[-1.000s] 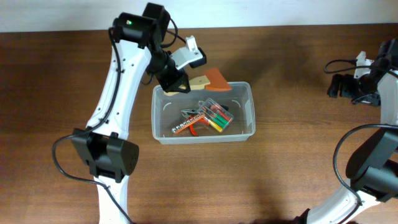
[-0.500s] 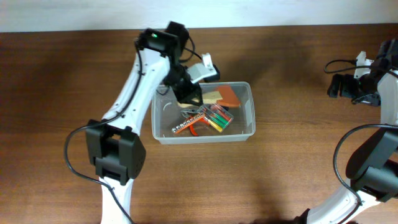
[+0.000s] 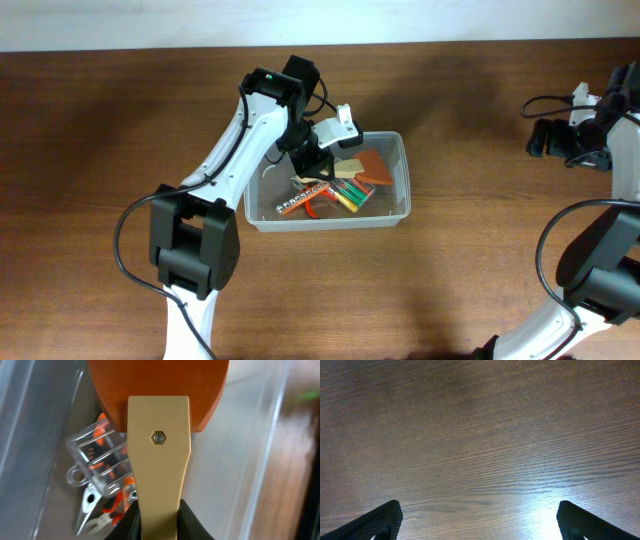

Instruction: Pack container

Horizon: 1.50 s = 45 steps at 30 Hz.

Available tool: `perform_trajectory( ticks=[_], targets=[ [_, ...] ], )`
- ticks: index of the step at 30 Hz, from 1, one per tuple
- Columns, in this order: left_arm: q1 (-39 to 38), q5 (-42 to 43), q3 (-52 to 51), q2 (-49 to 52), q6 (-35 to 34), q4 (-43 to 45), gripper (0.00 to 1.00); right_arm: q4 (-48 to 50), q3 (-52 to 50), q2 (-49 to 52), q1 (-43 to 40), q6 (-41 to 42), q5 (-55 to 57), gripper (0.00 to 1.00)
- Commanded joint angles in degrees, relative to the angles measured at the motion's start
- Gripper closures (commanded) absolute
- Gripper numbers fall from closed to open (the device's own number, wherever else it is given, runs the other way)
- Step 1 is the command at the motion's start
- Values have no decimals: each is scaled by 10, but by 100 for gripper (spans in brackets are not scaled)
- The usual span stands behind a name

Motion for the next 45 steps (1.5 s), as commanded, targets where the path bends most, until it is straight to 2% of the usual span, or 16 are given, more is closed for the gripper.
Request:
perform_trajectory(
  ticks=[1,16,23,27,32,38,42,45],
  targets=[
    [2,-25,-4,4,3,8,91,0,-2,0,-1,3,-5,1],
    [2,-24,-5,51,-10,4,89,0,-2,0,-1,3,-5,1],
    [2,-25,-5,51,-10,7,56,0,-2,0,-1,3,-5,1],
    [2,-25,1,51,-26,7,48,0,-2,0,-1,3,-5,1],
    [3,-25,41,50,-56,2,45,0,-2,0,-1,3,-5,1],
    [9,-25,167,50,-60,-46,41,0,-2,0,-1,3,-5,1],
    [19,-25,277,49,-63,-96,22,0,-2,0,-1,3,-5,1],
    [32,-25,369,49,-74,-139,13,0,-2,0,-1,3,-5,1]
  ],
)
